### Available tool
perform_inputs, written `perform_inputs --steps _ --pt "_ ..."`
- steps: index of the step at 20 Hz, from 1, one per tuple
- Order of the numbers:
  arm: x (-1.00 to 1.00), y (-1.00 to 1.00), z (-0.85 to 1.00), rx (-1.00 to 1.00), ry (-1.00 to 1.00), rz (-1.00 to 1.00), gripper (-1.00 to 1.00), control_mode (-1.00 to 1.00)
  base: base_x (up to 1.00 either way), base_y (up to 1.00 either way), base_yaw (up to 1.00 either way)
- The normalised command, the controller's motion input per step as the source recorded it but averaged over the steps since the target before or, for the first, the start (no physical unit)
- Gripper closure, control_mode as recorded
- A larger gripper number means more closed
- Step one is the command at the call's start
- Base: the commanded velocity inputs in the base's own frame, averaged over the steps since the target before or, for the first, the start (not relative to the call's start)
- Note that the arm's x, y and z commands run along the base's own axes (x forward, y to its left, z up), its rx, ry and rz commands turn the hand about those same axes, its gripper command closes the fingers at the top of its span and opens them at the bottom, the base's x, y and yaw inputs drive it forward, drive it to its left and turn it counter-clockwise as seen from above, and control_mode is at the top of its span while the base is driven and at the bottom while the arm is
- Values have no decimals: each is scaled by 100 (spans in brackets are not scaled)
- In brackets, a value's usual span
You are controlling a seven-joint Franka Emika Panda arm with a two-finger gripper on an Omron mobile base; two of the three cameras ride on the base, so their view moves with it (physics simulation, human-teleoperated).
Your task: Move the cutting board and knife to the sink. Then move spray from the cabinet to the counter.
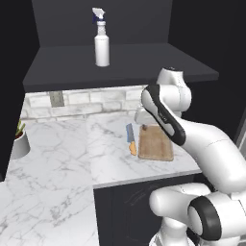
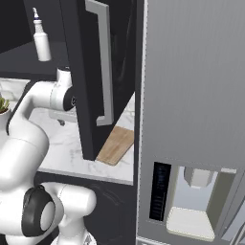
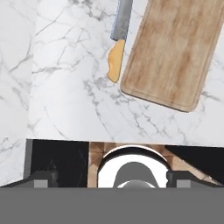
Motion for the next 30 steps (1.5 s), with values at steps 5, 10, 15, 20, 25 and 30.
perform_inputs --steps 5,10,15,20,25,30 --pt "7 25 -45 -9 -2 0 -100 -100 0 0 0" --pt "23 18 -43 0 -1 0 -100 -100 0 0 0" --pt "48 12 -39 -6 0 0 -100 -100 0 0 0" --pt "52 2 -39 -9 0 0 -100 -100 0 0 0" --pt "51 0 -42 -1 0 0 -100 -100 0 0 0" --pt "52 0 -37 0 0 0 -100 -100 0 0 0"
